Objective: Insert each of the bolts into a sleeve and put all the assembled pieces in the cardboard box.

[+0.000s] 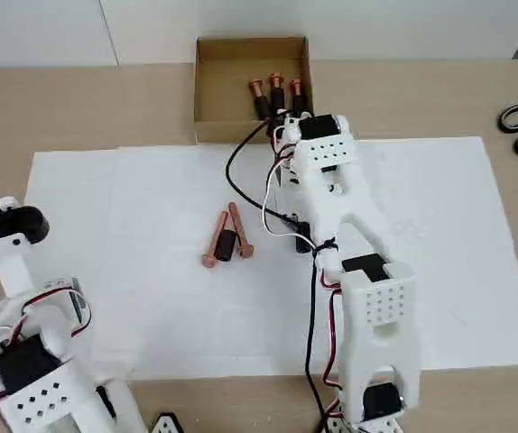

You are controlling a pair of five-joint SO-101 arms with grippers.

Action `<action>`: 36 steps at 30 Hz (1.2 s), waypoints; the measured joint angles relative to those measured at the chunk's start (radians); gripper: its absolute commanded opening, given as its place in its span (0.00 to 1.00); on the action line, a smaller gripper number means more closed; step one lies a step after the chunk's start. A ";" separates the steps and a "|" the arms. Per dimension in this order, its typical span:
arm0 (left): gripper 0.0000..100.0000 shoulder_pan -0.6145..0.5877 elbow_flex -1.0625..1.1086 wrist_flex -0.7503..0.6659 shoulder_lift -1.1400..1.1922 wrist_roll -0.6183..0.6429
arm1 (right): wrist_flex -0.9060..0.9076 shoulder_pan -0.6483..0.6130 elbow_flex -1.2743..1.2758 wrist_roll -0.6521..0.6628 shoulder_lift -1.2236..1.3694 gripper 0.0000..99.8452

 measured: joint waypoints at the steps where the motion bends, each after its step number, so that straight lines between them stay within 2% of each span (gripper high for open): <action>1: 0.14 0.000 0.000 0.000 0.000 0.000 | -0.002 0.000 0.008 0.000 0.000 0.14; 23: 0.14 0.000 0.000 0.000 0.000 0.000 | -0.003 0.000 0.124 -0.049 -0.002 0.13; 25: 0.14 0.000 0.000 0.000 0.000 0.000 | -0.003 0.000 0.126 -0.049 -0.002 0.12; 29: 0.14 0.000 0.000 0.000 0.000 0.000 | -0.003 0.008 0.127 -0.049 -0.002 0.00; 36: 0.14 0.000 0.000 0.000 0.000 0.000 | -0.003 0.009 0.127 -0.049 -0.003 0.00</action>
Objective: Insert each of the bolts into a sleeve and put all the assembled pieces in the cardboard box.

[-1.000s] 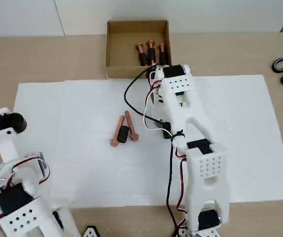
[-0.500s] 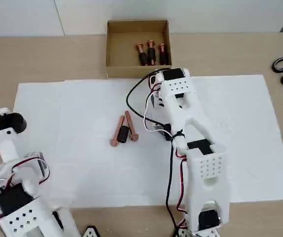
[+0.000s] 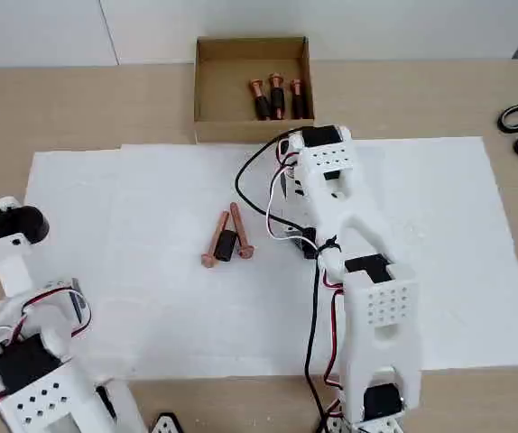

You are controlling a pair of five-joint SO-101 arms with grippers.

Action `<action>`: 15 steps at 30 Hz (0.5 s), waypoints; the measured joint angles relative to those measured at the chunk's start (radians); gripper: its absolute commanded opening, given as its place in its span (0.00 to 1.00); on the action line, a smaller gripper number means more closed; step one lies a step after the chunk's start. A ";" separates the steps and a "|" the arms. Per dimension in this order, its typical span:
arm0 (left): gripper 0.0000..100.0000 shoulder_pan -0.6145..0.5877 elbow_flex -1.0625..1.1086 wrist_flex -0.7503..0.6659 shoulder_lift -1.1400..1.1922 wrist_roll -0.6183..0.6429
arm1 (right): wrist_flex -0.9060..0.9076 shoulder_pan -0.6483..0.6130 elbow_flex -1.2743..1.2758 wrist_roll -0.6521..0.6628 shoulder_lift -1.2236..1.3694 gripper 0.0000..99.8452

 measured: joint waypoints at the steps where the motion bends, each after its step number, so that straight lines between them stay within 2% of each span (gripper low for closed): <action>1: 0.14 0.000 0.000 0.000 0.000 0.000 | 0.000 0.000 -0.002 0.000 -0.006 0.00; 15: 0.14 0.000 0.000 0.000 0.000 0.000 | 0.000 -0.006 0.000 0.068 -0.331 0.00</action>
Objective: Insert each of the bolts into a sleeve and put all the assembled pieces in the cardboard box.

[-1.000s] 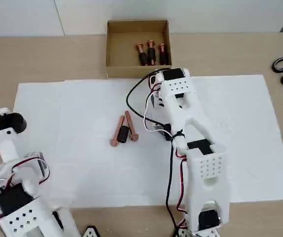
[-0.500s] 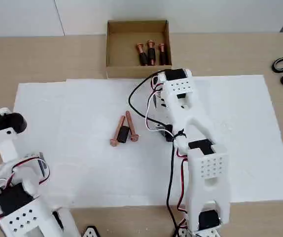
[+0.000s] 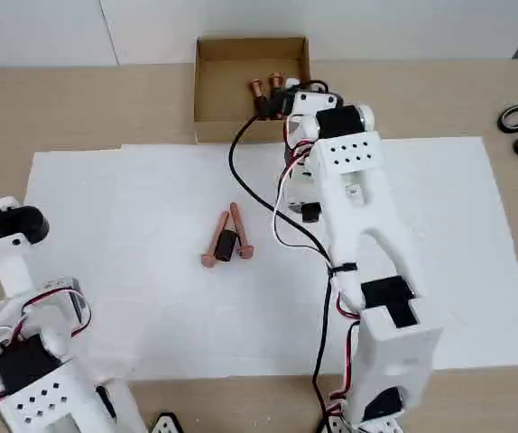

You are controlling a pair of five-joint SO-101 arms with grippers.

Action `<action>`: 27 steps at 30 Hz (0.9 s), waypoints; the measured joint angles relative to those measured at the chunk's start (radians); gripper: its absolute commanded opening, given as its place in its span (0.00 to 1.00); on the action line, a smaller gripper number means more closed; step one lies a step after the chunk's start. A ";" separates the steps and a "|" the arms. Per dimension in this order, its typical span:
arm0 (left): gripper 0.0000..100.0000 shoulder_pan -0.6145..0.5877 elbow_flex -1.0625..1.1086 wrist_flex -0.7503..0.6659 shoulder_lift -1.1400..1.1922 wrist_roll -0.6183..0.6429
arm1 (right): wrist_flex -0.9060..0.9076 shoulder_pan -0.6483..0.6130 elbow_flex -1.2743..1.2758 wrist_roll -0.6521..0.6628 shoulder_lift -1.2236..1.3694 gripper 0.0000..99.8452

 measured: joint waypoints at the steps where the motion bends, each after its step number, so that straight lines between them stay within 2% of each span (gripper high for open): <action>1: 0.14 0.000 0.000 0.000 0.000 0.000 | 0.000 0.000 0.000 0.003 -0.005 0.00; 8: 0.14 0.006 0.000 -0.021 0.000 -0.026 | 0.000 0.014 0.000 0.005 -0.005 0.00; 13: 0.14 0.109 -0.072 -0.012 0.034 -0.029 | 0.000 0.071 0.000 0.100 -0.005 0.00; 19: 0.14 0.269 -0.239 -0.012 0.292 -0.034 | 0.002 0.140 0.002 0.152 -0.026 0.00; 27: 0.14 0.422 -0.443 -0.012 0.669 -0.025 | 0.005 0.195 0.003 0.196 -0.253 0.00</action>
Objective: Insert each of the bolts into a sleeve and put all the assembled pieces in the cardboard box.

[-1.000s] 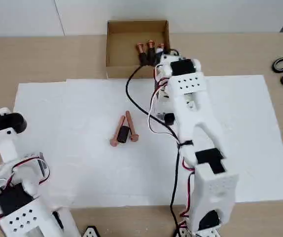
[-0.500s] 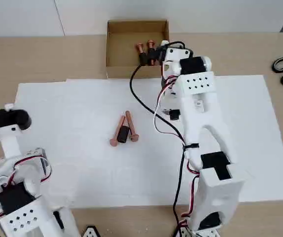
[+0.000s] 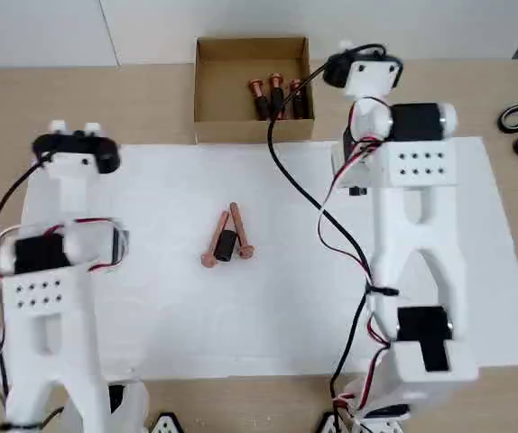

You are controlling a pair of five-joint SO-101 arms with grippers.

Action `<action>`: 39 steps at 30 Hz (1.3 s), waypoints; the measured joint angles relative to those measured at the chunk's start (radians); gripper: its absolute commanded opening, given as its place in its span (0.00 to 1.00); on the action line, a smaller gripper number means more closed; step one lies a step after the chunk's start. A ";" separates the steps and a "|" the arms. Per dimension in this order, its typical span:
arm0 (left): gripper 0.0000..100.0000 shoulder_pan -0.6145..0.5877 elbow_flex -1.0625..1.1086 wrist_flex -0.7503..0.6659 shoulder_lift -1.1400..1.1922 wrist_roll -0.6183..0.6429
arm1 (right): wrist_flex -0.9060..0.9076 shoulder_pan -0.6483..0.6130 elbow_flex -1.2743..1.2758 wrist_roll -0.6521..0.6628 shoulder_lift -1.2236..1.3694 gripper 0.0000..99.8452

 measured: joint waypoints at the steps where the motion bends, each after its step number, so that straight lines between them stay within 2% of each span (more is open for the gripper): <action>1: 0.14 0.031 -0.017 0.000 0.038 0.015 | 0.000 0.005 0.008 0.000 -0.012 0.00; 8: 0.14 0.212 -0.184 0.026 0.339 0.094 | 0.002 0.011 0.114 0.000 -0.020 0.00; 15: 0.14 0.298 -0.354 0.034 0.580 0.279 | 0.002 0.012 0.137 0.000 -0.020 0.00; 19: 0.14 0.344 -0.411 0.034 0.680 0.330 | 0.002 0.012 0.146 0.000 -0.020 0.00; 34: 0.14 0.377 -0.493 0.023 0.899 0.373 | 0.002 0.012 0.164 0.000 -0.020 0.00; 39: 0.03 0.387 -0.506 0.023 0.913 0.373 | 0.002 0.012 0.164 0.000 -0.020 0.00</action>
